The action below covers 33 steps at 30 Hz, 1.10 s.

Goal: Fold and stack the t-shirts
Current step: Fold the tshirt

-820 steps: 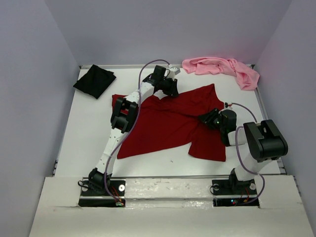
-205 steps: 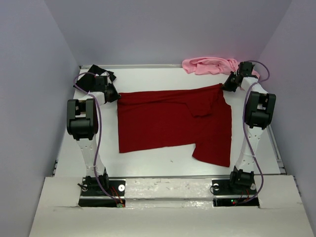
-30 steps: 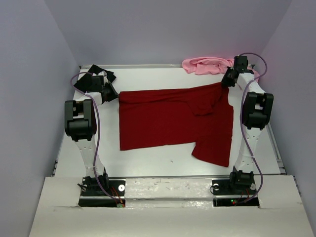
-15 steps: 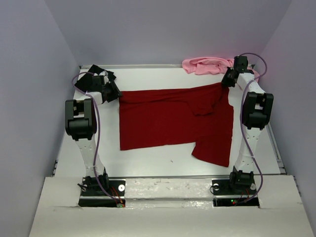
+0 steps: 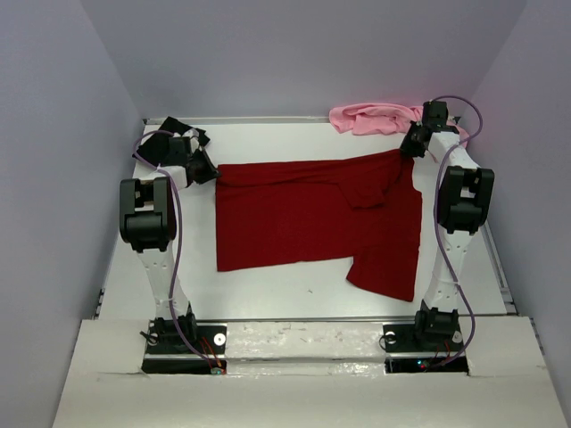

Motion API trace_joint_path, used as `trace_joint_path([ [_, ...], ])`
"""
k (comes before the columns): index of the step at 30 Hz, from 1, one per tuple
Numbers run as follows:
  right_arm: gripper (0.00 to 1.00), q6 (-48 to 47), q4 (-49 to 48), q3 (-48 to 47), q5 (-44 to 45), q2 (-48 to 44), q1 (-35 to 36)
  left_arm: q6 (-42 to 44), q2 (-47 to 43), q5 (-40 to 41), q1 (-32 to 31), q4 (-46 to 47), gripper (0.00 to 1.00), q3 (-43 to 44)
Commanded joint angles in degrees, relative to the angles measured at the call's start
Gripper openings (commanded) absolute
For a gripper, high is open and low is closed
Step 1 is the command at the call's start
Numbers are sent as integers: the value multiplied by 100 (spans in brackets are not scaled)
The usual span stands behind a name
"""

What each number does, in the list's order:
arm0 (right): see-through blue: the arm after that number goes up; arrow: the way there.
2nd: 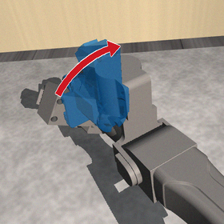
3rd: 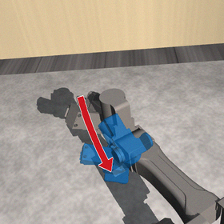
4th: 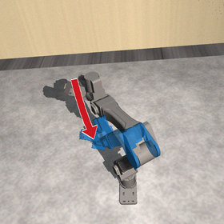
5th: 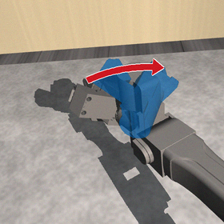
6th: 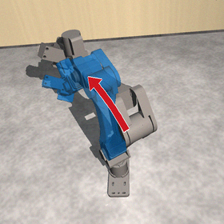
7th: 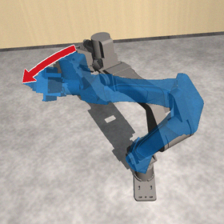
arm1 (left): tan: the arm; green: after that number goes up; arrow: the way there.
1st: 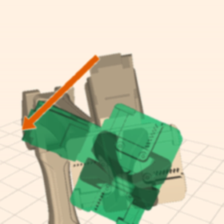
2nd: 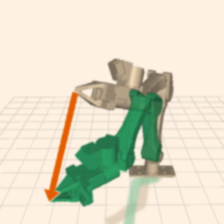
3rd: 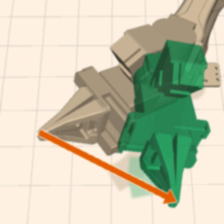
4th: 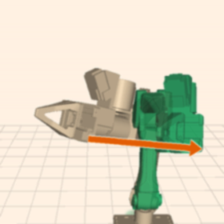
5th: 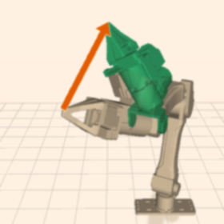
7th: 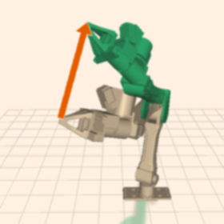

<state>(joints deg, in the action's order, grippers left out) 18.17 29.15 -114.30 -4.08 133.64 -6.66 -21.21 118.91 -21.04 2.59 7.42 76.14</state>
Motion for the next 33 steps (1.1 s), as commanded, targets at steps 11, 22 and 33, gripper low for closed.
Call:
trace_joint_path([
  [11, 0, -261, -41, -303, 687, 171, -2, 47, -290, 952, -4, -258, 0, 156],
  [22, 0, -482, -84, -233, 1602, 101, -2, -6, -395, 1303, 31, -259, 0, 85],
  [33, 0, -473, -331, -22, 1754, -75, -2, -23, -466, 1559, 22, -303, 0, 76],
])
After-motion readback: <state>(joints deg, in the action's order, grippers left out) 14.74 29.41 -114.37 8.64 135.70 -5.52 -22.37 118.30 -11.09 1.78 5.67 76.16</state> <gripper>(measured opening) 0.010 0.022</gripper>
